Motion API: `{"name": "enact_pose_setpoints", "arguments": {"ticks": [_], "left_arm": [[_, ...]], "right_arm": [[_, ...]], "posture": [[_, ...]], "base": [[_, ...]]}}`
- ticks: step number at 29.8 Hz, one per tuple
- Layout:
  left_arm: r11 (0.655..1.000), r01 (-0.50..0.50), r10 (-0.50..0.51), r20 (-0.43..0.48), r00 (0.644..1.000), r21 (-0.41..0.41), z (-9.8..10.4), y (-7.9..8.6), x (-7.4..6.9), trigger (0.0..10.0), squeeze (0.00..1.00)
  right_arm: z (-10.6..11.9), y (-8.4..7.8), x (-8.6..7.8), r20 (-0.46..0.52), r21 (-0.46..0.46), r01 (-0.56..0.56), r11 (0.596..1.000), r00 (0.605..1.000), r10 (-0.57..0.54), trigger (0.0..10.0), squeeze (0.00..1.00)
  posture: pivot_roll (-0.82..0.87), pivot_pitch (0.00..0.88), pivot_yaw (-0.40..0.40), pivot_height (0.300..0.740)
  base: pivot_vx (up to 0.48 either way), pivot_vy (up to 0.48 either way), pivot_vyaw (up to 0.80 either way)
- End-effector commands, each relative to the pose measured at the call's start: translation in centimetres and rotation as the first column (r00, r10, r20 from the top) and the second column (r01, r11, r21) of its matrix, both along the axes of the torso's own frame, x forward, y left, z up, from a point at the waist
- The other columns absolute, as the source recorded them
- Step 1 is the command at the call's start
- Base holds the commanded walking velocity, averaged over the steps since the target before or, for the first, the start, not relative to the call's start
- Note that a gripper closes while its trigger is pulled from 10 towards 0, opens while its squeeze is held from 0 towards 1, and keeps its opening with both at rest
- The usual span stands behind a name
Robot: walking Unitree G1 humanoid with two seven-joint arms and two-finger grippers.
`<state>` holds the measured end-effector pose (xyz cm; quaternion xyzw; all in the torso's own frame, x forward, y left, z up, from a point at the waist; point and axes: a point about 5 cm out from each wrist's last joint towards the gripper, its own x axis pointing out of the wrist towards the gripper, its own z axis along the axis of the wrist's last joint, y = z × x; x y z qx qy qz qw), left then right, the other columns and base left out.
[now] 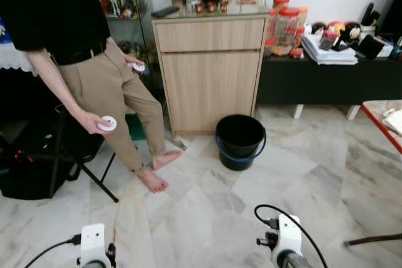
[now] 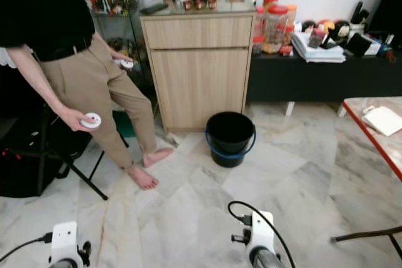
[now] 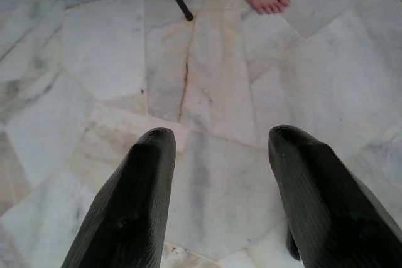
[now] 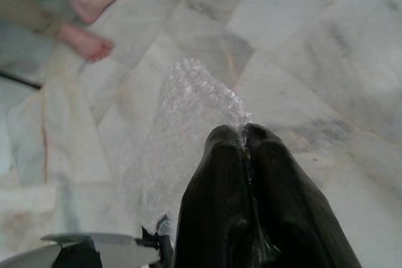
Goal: Picking trash to rubbish bin
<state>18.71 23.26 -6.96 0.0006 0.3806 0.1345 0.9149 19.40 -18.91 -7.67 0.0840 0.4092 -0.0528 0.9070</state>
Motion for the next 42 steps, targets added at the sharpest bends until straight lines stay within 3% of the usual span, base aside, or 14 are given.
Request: {"name": "enact_pose_setpoints", "arguments": {"ticks": [1, 8, 22, 42], "left_arm": [[1.000, 0.011, -0.011, -0.004, 1.000, 0.010, 0.2, 0.4, 0.3, 10.0, 0.00], [0.999, 0.040, -0.040, 0.006, 0.999, 0.018, 0.6, 0.5, 1.1, 10.0, 0.00], [0.998, 0.051, -0.051, -0.001, 0.999, 0.024, 0.6, 0.7, 0.9, 10.0, 0.00], [0.999, 0.042, -0.042, 0.006, 0.999, 0.029, 0.6, 1.1, 0.6, 10.0, 0.00]], "right_arm": [[0.3, 0.4, 0.6, 0.024, 0.008, 0.006, 1.000, 1.000, -0.006, 10.0, 0.00], [0.2, 0.6, 0.4, 0.025, 0.009, 0.002, 1.000, 1.000, -0.002, 10.0, 0.00], [0.1, 1.6, 0.4, 0.029, 0.027, -0.004, 1.000, 1.000, 0.004, 10.0, 0.00], [-0.2, 1.8, 0.0, 0.006, 0.040, 0.006, 0.999, 1.000, -0.006, 10.0, 0.00]], "posture": [[0.00, 0.000, 0.095, 0.740], [0.00, 0.000, 0.100, 0.740], [0.01, 0.000, 0.114, 0.740], [0.06, 0.000, 0.111, 0.740]], "base": [[0.409, 0.000, 0.00], [0.396, 0.000, 0.00], [0.396, 0.000, -0.15], [0.395, 0.000, -0.12]]}}
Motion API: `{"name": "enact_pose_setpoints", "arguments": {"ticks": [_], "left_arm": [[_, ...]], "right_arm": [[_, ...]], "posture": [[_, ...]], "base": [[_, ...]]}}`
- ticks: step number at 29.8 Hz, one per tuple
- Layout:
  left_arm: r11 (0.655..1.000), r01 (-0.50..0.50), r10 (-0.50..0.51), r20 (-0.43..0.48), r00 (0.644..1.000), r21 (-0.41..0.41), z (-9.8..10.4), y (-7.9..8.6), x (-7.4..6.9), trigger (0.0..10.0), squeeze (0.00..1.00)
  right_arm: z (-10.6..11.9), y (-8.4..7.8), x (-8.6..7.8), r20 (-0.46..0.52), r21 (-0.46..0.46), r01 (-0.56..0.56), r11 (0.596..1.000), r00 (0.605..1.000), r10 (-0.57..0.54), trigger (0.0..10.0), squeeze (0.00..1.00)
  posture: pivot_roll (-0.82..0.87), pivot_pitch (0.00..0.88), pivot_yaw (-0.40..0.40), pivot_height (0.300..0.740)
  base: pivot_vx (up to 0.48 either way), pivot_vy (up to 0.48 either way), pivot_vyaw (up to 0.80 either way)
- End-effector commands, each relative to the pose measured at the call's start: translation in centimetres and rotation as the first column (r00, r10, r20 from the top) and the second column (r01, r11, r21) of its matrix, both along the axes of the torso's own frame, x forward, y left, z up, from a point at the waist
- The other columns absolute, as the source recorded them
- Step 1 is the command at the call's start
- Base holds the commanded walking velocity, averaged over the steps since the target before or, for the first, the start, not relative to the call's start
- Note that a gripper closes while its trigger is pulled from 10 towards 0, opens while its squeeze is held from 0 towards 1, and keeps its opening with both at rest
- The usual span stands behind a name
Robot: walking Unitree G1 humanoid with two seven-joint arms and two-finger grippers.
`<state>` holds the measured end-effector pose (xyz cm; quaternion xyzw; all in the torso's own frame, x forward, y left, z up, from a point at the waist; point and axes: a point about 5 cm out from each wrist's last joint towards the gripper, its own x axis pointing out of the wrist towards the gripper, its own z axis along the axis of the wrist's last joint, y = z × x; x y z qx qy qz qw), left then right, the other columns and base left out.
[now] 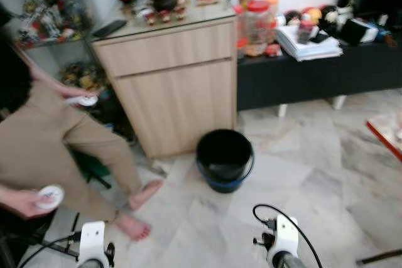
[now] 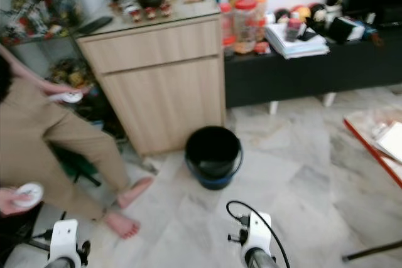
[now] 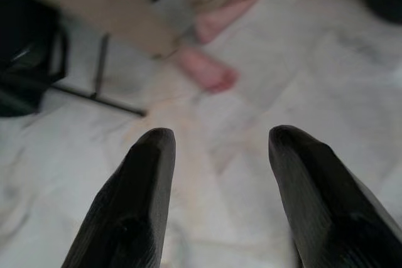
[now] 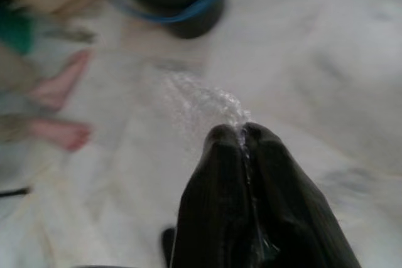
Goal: Picking trash to rubbish bin
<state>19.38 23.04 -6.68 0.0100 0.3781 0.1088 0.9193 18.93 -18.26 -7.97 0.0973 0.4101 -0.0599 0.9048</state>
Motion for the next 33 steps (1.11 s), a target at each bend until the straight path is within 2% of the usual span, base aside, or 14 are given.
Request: {"name": "enact_pose_setpoints", "arguments": {"ticks": [1, 8, 33], "left_arm": [[0.999, -0.015, 0.015, 0.002, 1.000, 0.032, 0.31, 1.35, -0.12, 10.0, 0.00], [0.999, -0.028, 0.028, -0.002, 1.000, 0.035, 0.21, 1.64, -0.51, 10.0, 0.00], [0.999, -0.027, 0.026, 0.022, 0.999, 0.034, 0.51, 1.56, 0.03, 10.0, 0.00]], "right_arm": [[0.12, 1.14, 0.46, 0.012, 0.017, -0.023, 1.000, 1.000, 0.022, 10.0, 0.00], [0.09, 1.30, 0.40, 0.013, 0.017, -0.028, 0.999, 1.000, 0.028, 10.0, 0.00], [0.32, 1.90, 0.91, 0.026, 0.020, -0.071, 0.997, 0.997, 0.070, 10.0, 0.00]], "posture": [[0.07, 0.000, 0.110, 0.740], [0.08, 0.000, 0.108, 0.740], [0.09, 0.000, 0.110, 0.740]], "base": [[0.401, 0.000, 0.00], [0.395, 0.000, 0.00], [0.396, 0.000, 0.00]]}}
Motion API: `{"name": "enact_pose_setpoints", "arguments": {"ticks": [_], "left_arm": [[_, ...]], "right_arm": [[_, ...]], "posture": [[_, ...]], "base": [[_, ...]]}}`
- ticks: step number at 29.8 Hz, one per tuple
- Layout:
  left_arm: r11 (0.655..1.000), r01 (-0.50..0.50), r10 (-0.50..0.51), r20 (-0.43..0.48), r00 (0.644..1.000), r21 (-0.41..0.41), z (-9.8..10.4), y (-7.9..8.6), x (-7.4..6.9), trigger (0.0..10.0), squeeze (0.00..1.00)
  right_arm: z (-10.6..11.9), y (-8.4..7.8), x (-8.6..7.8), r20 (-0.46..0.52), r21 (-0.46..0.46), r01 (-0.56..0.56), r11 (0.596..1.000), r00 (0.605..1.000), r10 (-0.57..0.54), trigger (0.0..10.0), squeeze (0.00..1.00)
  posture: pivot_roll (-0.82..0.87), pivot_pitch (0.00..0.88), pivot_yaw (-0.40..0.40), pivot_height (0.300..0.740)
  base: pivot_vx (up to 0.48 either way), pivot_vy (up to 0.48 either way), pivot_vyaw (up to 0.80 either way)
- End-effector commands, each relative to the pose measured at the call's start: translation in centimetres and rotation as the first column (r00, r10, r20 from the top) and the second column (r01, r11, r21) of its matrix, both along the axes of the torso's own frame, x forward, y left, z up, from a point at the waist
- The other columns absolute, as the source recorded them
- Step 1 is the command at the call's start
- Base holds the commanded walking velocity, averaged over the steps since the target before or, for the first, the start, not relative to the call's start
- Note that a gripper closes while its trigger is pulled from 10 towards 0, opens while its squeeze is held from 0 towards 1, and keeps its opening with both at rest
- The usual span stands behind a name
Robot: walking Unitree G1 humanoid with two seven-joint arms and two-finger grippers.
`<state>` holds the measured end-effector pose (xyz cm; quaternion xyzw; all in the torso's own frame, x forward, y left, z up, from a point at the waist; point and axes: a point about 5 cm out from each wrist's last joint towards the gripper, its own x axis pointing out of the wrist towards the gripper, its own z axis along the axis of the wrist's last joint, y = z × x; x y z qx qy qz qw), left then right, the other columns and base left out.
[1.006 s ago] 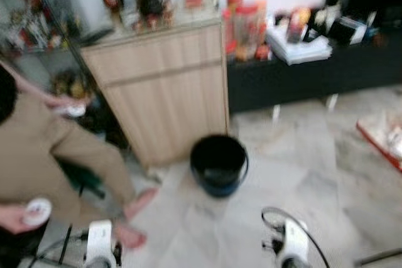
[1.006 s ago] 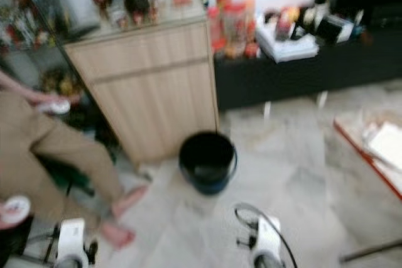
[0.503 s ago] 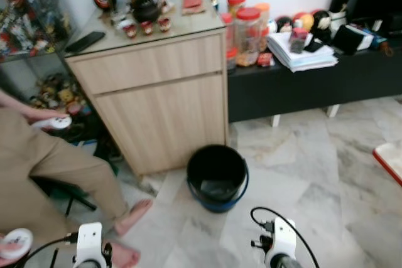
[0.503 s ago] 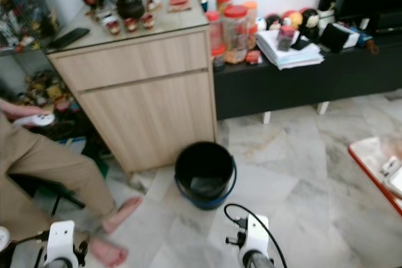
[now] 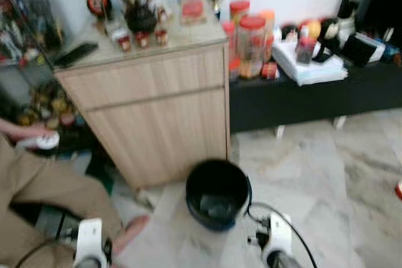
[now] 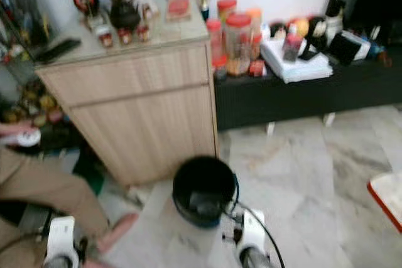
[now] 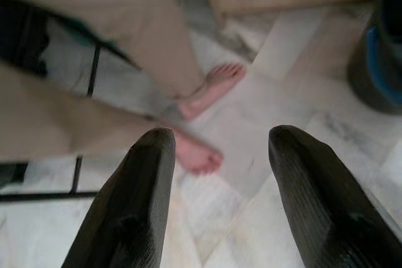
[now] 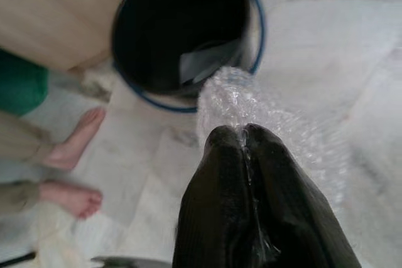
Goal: Picking trash to rubbish bin
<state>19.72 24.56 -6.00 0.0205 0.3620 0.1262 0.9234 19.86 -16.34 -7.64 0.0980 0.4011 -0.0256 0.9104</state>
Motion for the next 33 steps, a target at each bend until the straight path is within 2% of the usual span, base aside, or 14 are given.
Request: {"name": "enact_pose_setpoints", "arguments": {"ticks": [1, 7, 10, 13, 16, 19, 20, 21, 22, 23, 25, 29, 31, 33], "left_arm": [[1.000, -0.003, 0.003, -0.007, 1.000, -0.002, -0.2, 0.0, -0.3, 10.0, 0.00], [1.000, 0.014, -0.014, 0.017, 1.000, 0.001, 0.2, -0.2, 0.3, 10.0, 0.00], [0.996, 0.083, -0.084, 0.125, 0.989, 0.014, 1.5, -0.7, 2.2, 10.0, 0.00], [0.990, 0.136, -0.141, 0.248, 0.958, 0.034, 3.0, -1.1, 3.6, 10.0, 0.00], [0.991, 0.132, -0.137, 0.310, 0.941, 0.038, 3.8, -1.0, 4.0, 10.0, 0.00], [0.991, 0.130, -0.137, 0.343, 0.929, 0.043, 4.1, -0.9, 4.1, 10.0, 0.00], [0.991, 0.128, -0.135, 0.333, 0.933, 0.042, 3.9, -0.9, 3.8, 10.0, 0.00], [0.991, 0.128, -0.135, 0.333, 0.933, 0.042, 3.9, -0.9, 3.8, 10.0, 0.00], [0.992, 0.122, -0.129, 0.305, 0.944, 0.043, 3.4, -0.8, 3.4, 10.0, 0.00], [0.992, 0.122, -0.129, 0.305, 0.944, 0.043, 3.4, -0.8, 3.4, 10.0, 0.00], [0.993, 0.108, -0.115, 0.279, 0.953, 0.040, 3.0, -0.6, 2.8, 10.0, 0.00], [0.994, 0.102, -0.108, 0.269, 0.957, 0.037, 2.7, -0.6, 2.5, 10.0, 0.00], [0.994, 0.100, -0.106, 0.261, 0.960, 0.035, 2.6, -0.6, 2.3, 10.0, 0.00], [0.994, 0.099, -0.105, 0.257, 0.961, 0.035, 2.5, -0.6, 2.2, 10.0, 0.00]], "right_arm": [[0.0, 0.0, 0.0, 0.000, -0.009, -0.017, 1.000, 1.000, 0.017, 10.0, 0.00], [0.1, 0.1, 0.2, 0.011, -0.003, -0.006, 1.000, 1.000, 0.006, 10.0, 0.00], [1.2, 0.6, 1.8, 0.097, -0.007, -0.082, 0.997, 0.992, 0.082, 10.0, 0.00], [2.1, 0.8, 3.0, 0.163, -0.007, -0.121, 0.993, 0.979, 0.121, 10.0, 0.00], [2.4, 0.5, 3.4, 0.182, -0.016, -0.116, 0.993, 0.976, 0.117, 10.0, 0.00], [3.3, 0.7, 4.5, 0.246, -0.024, -0.136, 0.990, 0.960, 0.138, 10.0, 0.00], [4.0, 1.0, 5.3, 0.296, -0.025, -0.162, 0.987, 0.941, 0.162, 10.0, 0.00], [4.0, 1.0, 5.3, 0.296, -0.025, -0.162, 0.987, 0.941, 0.162, 10.0, 0.00], [5.1, 1.6, 6.4, 0.370, -0.013, -0.192, 0.981, 0.911, 0.184, 10.0, 0.00], [5.1, 1.6, 6.4, 0.370, -0.013, -0.192, 0.981, 0.911, 0.184, 10.0, 0.00], [6.9, 2.6, 7.9, 0.474, 0.016, -0.253, 0.967, 0.854, 0.215, 10.0, 0.00], [8.3, 3.5, 9.0, 0.547, 0.033, -0.314, 0.949, 0.800, 0.246, 10.0, 0.00], [9.3, 4.7, 9.6, 0.591, 0.036, -0.391, 0.920, 0.750, 0.295, 10.0, 0.00], [9.5, 5.2, 9.7, 0.601, 0.039, -0.422, 0.906, 0.734, 0.316, 10.0, 0.00]], "posture": [[0.09, 0.000, 0.111, 0.740], [0.09, 0.000, 0.111, 0.740], [0.09, 0.000, 0.111, 0.740], [0.08, 0.000, 0.112, 0.740], [0.09, 0.000, 0.110, 0.740], [0.10, 0.000, 0.104, 0.740], [0.10, 0.000, 0.101, 0.740], [0.10, 0.000, 0.101, 0.740], [0.10, 0.000, 0.100, 0.740], [0.10, 0.000, 0.100, 0.740], [0.10, 0.000, 0.100, 0.740], [0.09, 0.000, 0.099, 0.740], [0.09, 0.000, 0.098, 0.740], [0.09, 0.000, 0.096, 0.740]], "base": [[0.398, 0.000, 0.00], [0.395, 0.000, 0.00], [0.396, 0.000, 0.00], [0.389, 0.000, 0.00], [0.239, 0.000, 0.00], [0.000, 0.000, 0.00], [0.000, 0.000, 0.00], [0.000, 0.000, 0.00], [0.000, 0.000, 0.00], [0.000, 0.000, 0.00], [0.000, 0.000, 0.00], [0.000, 0.000, 0.00], [0.000, 0.000, 0.00], [0.000, 0.000, 0.00]]}}
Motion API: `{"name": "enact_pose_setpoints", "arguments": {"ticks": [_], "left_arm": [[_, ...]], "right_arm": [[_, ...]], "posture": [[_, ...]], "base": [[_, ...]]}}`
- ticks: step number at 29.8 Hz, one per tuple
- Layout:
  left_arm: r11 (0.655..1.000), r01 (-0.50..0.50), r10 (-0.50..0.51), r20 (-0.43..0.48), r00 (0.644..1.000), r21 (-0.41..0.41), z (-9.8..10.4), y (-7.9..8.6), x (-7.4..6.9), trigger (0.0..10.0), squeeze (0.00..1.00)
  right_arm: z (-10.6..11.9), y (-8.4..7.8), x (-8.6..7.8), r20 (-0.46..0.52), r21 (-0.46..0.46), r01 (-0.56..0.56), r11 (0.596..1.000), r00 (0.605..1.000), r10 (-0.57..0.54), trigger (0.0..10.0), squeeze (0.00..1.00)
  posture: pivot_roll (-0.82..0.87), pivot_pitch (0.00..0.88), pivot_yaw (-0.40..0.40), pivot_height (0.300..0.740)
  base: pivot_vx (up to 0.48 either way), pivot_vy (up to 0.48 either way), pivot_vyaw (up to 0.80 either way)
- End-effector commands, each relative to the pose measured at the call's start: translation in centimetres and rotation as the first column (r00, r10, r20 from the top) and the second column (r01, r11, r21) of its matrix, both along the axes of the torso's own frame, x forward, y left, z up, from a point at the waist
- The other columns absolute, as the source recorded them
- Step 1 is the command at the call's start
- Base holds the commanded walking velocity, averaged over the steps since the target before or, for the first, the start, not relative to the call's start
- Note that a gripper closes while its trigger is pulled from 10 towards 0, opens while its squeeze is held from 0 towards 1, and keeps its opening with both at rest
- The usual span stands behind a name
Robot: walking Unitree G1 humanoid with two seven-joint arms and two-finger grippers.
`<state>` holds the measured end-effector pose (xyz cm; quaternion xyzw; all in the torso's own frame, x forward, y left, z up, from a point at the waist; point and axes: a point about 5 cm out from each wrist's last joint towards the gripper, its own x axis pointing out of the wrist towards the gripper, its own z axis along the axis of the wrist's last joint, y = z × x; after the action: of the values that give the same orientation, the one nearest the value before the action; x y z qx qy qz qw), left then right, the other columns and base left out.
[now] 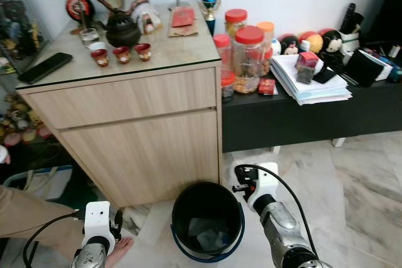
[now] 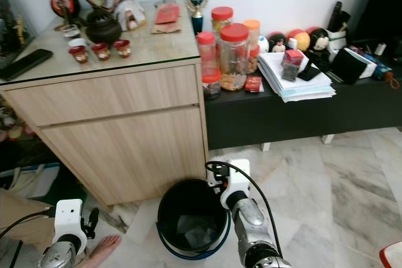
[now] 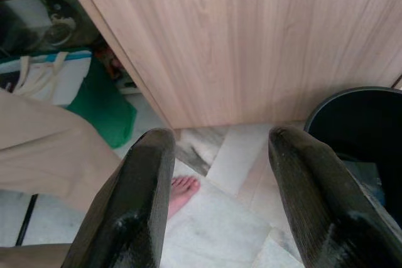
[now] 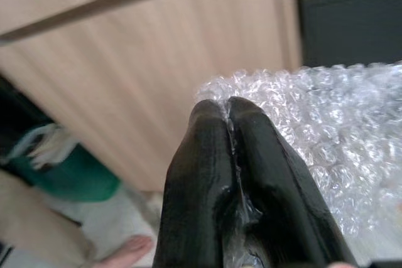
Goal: Picking trash to rubbish bin
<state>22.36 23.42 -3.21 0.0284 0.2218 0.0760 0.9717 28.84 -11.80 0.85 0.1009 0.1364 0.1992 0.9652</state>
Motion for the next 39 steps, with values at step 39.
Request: {"name": "enact_pose_setpoints", "arguments": {"ticks": [39], "left_arm": [[0.999, -0.040, 0.039, -0.059, 0.997, -0.008, -0.6, 0.4, -0.3, 10.0, 0.00]], "right_arm": [[0.0, 4.8, -0.3, -0.045, -0.014, -0.203, 0.979, 0.978, 0.202, 10.0, 0.00]], "posture": [[0.10, 0.000, 0.088, 0.740]], "base": [[0.093, 0.000, 0.00]]}}
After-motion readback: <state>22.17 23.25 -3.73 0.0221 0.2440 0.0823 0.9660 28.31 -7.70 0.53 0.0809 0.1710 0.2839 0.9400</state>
